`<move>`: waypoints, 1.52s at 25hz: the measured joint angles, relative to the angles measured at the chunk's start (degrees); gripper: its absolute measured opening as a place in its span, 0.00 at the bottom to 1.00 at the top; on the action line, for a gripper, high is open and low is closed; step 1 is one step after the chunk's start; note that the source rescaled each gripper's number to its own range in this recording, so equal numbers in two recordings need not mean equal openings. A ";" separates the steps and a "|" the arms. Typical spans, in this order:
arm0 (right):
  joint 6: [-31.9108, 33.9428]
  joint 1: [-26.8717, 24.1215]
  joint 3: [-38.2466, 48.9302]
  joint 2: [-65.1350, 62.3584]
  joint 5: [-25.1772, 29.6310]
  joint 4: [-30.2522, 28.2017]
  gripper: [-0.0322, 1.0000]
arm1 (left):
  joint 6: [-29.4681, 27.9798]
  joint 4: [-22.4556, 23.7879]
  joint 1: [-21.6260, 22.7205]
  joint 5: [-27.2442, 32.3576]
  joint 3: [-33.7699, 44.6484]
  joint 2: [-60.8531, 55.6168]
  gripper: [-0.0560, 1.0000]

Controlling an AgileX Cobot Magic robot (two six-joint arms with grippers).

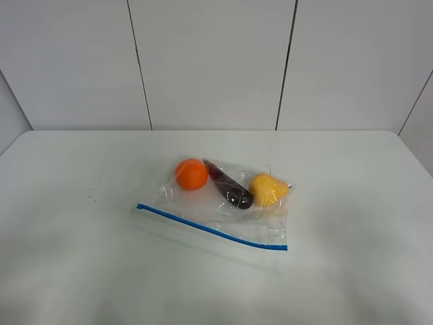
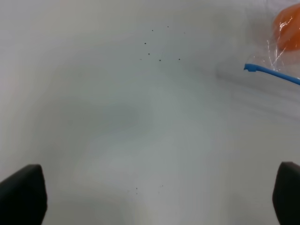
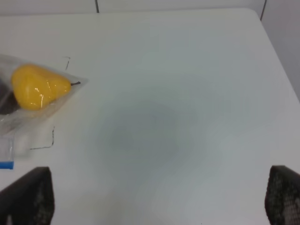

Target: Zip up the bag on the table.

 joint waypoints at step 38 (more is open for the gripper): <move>0.21 0.00 0.00 0.00 -0.05 -0.39 1.00 | 0.00 0.00 0.00 0.00 0.00 0.00 1.00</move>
